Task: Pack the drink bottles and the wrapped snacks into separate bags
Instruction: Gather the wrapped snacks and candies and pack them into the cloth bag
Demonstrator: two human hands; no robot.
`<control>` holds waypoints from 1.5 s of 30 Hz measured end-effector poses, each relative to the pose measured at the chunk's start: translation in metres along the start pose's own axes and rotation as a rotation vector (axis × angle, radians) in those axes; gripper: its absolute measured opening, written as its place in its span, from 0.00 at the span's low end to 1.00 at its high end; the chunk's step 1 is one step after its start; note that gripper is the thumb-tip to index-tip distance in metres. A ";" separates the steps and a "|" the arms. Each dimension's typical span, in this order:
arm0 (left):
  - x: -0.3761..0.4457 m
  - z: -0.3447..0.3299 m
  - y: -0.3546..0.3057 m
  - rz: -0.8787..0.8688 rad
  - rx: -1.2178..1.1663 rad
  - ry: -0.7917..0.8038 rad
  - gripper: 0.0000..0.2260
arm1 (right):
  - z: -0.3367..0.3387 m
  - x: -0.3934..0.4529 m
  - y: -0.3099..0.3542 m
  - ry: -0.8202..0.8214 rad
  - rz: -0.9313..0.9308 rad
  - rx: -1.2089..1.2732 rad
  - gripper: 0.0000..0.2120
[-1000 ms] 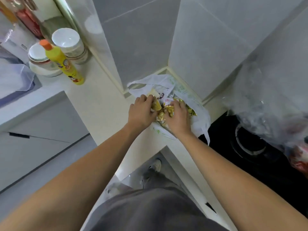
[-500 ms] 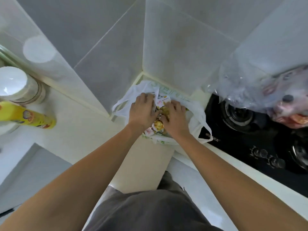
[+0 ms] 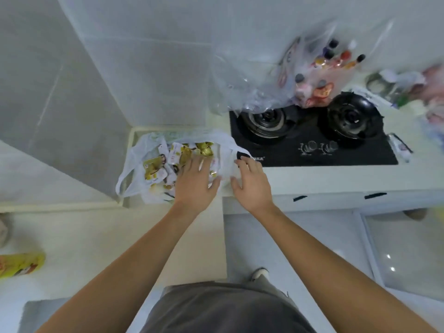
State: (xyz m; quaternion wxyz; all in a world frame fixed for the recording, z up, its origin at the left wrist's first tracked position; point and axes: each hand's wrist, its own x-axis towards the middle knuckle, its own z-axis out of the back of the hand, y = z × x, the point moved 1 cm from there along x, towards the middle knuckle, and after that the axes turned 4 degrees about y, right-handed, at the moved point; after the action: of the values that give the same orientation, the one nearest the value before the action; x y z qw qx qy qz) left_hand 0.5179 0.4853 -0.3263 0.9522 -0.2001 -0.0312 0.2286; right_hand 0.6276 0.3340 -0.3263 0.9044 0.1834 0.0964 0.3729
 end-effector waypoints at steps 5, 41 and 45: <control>0.013 -0.029 -0.083 -0.128 0.109 0.051 0.26 | 0.042 -0.056 -0.090 -0.110 -0.152 -0.009 0.22; 0.290 -0.276 -0.620 -0.298 0.069 0.301 0.27 | 0.273 -0.032 -0.689 0.048 -0.508 -0.039 0.26; 0.331 -0.286 -0.641 -0.243 0.038 0.271 0.25 | 0.284 0.024 -0.724 0.094 -0.398 -0.040 0.25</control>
State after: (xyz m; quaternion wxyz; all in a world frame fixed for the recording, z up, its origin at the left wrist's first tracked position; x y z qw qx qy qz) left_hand 1.1276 0.0059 -0.3464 0.9719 -0.2059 0.0777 0.0831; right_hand 1.1953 -0.1963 -0.3598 0.9583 0.1252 0.1656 0.1966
